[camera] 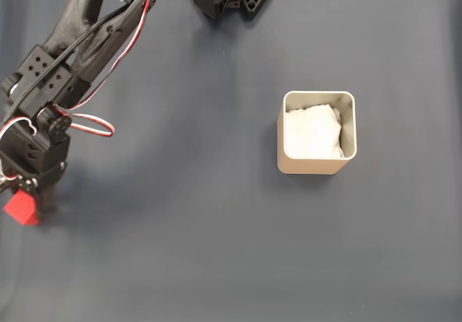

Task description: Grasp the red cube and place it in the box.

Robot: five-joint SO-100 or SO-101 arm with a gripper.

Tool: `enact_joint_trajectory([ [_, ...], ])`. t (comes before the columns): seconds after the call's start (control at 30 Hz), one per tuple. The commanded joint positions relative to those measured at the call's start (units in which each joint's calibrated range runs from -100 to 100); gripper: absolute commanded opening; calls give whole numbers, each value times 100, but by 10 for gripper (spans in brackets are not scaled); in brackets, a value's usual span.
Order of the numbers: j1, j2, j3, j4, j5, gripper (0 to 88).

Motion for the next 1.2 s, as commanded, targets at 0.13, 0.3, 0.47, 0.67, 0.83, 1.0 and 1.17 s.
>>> enact_joint_trajectory([
  [0.13, -272, -1650, 964, 398, 73, 3],
  [0.3, -449, -2472, 1657, 735, 161, 3],
  [0.47, -712, -3234, 2249, 907, 210, 3],
  [0.67, -1110, -4047, 2614, 1309, 215, 3],
  [0.83, -1422, -4523, 2614, 1646, 249, 3],
  [1.0, -1692, -4930, 2723, 1818, 352, 3],
  [1.17, -1983, -5354, 2997, 1933, 440, 3],
])
